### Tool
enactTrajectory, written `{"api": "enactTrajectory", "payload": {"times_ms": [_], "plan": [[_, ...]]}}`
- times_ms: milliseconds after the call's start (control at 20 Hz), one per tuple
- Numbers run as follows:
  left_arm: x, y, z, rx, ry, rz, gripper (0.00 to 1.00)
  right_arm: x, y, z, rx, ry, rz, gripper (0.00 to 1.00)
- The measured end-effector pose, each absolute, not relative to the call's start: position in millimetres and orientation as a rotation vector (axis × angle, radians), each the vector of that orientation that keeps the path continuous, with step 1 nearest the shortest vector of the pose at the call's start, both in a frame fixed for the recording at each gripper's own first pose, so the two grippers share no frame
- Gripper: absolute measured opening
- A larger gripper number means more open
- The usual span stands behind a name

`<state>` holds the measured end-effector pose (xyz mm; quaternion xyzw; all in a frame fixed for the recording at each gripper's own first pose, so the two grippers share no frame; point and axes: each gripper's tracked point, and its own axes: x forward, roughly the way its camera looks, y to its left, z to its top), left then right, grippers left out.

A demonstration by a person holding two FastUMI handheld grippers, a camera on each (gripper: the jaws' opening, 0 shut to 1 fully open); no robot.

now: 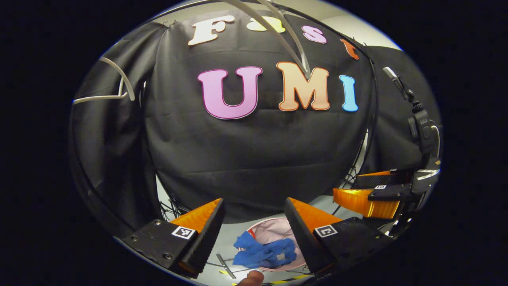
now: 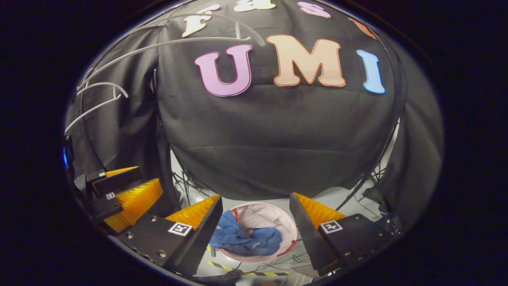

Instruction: Grasp the clothes on the hanger with both hands and then place them into the laundry hamper below.

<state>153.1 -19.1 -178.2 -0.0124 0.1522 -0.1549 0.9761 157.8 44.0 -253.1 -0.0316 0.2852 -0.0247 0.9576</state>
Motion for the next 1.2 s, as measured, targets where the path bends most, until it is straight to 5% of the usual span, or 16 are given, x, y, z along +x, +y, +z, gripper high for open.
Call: {"api": "enactTrajectory", "payload": {"times_ms": [800, 1200], "plan": [[115.1, -12.7, -148.0, -0.042, 0.296, -0.253, 0.93, 124.9, 50.5, -200.0, -0.062, 0.527, -0.028, 1.0], [85.2, -9.0, -95.6, -0.076, 0.213, -0.219, 0.94, 108.4, 32.1, -143.2, -0.065, 0.348, -0.04, 1.0]]}}
